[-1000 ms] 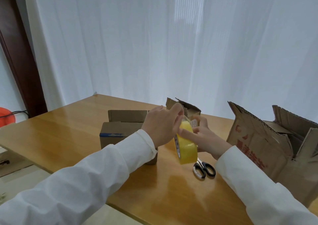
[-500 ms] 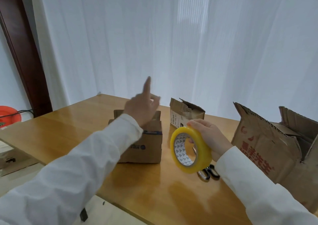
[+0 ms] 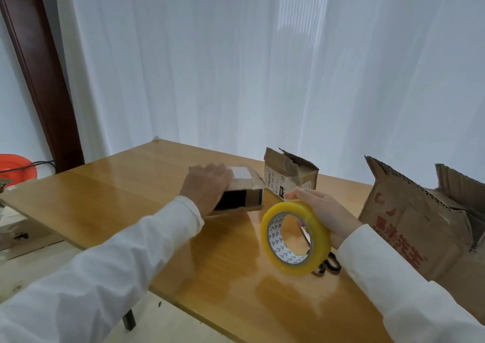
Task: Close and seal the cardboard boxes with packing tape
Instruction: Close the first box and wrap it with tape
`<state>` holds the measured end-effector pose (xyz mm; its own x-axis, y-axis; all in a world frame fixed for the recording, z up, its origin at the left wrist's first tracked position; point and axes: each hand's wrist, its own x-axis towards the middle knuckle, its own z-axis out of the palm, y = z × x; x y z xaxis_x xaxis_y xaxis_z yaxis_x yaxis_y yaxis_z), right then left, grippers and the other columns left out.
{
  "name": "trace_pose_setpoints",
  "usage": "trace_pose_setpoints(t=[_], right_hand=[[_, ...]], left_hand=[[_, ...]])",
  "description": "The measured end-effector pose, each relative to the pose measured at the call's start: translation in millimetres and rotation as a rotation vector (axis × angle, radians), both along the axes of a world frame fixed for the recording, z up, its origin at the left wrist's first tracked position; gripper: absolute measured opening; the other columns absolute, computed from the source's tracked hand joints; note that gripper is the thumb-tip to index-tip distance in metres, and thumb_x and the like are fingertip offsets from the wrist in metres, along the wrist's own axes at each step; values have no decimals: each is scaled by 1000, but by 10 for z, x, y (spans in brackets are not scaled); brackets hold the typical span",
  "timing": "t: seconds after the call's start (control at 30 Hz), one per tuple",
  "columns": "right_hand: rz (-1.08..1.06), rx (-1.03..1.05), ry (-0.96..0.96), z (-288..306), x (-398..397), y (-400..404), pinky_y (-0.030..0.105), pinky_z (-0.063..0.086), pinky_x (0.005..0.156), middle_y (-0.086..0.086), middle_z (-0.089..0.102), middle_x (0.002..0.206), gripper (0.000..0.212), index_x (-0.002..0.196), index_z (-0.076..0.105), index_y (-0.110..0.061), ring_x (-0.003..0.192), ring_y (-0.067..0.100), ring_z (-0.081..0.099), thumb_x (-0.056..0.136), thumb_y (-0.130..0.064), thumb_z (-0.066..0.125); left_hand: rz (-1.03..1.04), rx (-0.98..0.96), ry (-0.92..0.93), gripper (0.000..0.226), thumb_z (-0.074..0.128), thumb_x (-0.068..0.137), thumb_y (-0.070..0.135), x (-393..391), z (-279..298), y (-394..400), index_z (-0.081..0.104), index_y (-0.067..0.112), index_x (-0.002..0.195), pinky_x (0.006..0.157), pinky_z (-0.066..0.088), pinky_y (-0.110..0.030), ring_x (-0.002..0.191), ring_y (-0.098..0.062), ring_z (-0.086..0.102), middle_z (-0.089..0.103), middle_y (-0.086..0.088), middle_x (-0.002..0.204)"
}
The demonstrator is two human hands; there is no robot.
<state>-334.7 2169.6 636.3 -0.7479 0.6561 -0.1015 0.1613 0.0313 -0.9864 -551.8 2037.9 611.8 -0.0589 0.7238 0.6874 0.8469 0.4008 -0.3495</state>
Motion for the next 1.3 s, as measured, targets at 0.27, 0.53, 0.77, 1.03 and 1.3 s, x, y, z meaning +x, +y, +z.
trace_pose_setpoints(t=[0.27, 0.53, 0.77, 1.03, 1.3], right_hand=[[27, -11, -137, -228, -88, 40, 23, 50, 49, 9, 70, 73, 25, 95, 72, -19, 52, 14, 62, 98, -32, 50], [73, 61, -253, -180, -166, 66, 25, 52, 55, 8, 70, 89, 13, 97, 69, -25, 68, 17, 65, 94, -24, 57], [95, 36, -347, -144, -330, -38, 23, 53, 49, 7, 71, 76, 20, 108, 65, -16, 55, 12, 66, 93, -28, 60], [143, 217, -654, -112, -731, -2, 41, 49, 99, 11, 65, 116, 56, 131, 52, -12, 108, 26, 62, 90, -51, 54], [135, 316, -759, -89, -867, 51, 40, 41, 107, 13, 58, 129, 45, 134, 47, -10, 120, 27, 55, 99, -36, 45]], left_hand=[[-98, 7, -299, 32, 80, 64, 41, 328, -642, -93, 58, 20, 74, 47, 45, -22, 58, -14, 55, 58, 4, 70], [-205, 475, -2125, 26, 59, 89, 42, 765, -680, 116, 60, 18, 100, 87, 52, -32, 93, -18, 62, 66, -5, 101], [-445, 1020, -2495, 37, 59, 93, 18, 637, -729, 475, 50, 2, 124, 86, 53, -38, 85, -23, 66, 68, -16, 94], [-253, 868, -2429, 44, 65, 87, 34, 505, -936, 576, 58, 9, 124, 87, 54, -44, 95, -29, 67, 71, -12, 103], [-215, 890, -2421, 57, 67, 79, 46, 444, -1060, 665, 57, 14, 126, 92, 52, -47, 99, -30, 65, 70, -9, 106]])
